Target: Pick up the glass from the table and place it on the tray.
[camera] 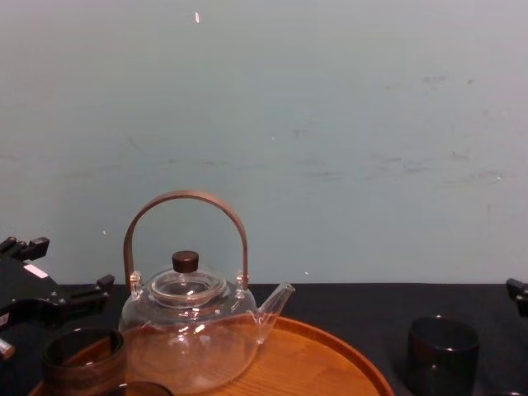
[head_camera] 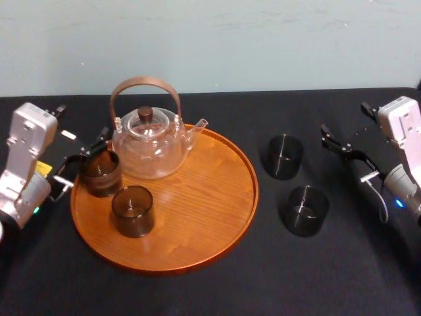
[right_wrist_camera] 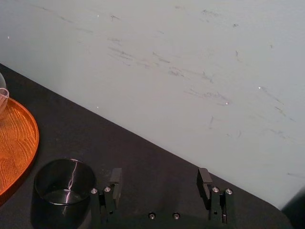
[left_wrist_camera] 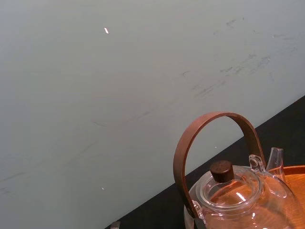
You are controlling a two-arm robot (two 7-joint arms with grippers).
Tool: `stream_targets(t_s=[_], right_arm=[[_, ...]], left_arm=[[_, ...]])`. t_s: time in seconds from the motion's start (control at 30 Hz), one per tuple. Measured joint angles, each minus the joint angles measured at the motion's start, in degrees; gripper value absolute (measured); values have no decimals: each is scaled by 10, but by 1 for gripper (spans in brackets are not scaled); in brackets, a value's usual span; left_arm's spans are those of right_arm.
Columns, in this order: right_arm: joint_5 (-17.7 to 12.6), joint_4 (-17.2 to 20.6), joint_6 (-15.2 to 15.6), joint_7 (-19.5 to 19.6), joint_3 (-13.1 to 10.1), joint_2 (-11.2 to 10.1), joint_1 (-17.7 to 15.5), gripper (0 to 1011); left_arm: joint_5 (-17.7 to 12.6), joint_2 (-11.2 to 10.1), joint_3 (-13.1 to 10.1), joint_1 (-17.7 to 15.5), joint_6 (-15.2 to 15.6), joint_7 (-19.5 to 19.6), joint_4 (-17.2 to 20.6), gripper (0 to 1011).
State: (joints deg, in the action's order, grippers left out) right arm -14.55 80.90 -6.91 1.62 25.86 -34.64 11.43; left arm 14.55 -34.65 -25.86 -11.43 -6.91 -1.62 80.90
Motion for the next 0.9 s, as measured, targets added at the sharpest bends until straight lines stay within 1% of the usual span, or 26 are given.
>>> stream_targets(t_s=[0.9], right_arm=[[0, 0, 0, 0, 0, 0, 0, 1002]], left_arm=[[0, 0, 0, 0, 0, 0, 0, 1001]])
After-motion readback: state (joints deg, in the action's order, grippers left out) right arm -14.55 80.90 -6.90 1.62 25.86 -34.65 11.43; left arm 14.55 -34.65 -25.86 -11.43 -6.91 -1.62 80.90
